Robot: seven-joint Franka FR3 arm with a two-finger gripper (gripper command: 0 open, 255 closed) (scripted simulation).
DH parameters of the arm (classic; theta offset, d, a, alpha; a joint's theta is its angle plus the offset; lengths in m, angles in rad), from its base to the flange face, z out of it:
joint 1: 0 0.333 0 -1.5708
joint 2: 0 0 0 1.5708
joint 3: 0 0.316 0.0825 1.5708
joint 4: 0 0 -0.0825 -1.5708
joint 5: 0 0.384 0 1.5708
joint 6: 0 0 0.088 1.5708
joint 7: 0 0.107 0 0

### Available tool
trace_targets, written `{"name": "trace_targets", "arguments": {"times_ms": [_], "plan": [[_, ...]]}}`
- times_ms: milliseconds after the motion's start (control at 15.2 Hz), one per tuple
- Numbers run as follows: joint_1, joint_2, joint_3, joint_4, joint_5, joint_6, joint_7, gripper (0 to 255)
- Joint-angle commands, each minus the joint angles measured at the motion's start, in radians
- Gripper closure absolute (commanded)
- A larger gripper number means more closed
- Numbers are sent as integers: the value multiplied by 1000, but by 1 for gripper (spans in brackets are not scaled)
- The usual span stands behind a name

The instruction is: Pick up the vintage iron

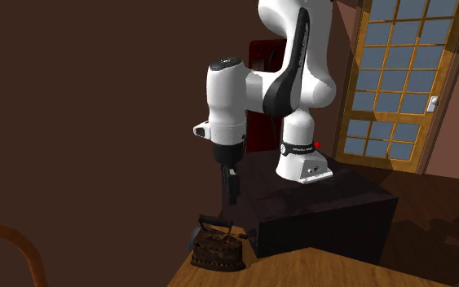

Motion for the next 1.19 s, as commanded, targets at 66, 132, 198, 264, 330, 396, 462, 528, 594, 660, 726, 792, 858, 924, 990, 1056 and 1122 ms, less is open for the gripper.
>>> {"name": "trace_targets", "arguments": {"times_ms": [66,132,198,264,330,396,462,528,594,660,726,792,858,924,990,1056,1122], "plan": [[2,147,12,46,-126,69,144,0],[13,197,4,66,-174,86,195,0],[20,202,-3,69,-177,88,199,0],[24,220,-11,71,-198,101,215,0],[29,238,-20,73,-220,113,231,0],[35,256,-31,75,-241,125,246,0],[41,273,-41,78,-262,137,262,0],[48,291,-53,82,-284,149,278,0],[56,308,-65,85,-304,160,293,0],[68,336,-84,92,-337,178,317,0],[70,336,-85,92,-336,178,316,0],[70,336,-86,92,-336,178,316,0],[71,336,-86,92,-336,178,318,255],[71,336,-85,92,-336,178,317,255],[71,336,-85,92,-336,178,317,255],[71,336,-85,92,-336,178,317,255],[71,336,-85,92,-336,178,317,255]]}}
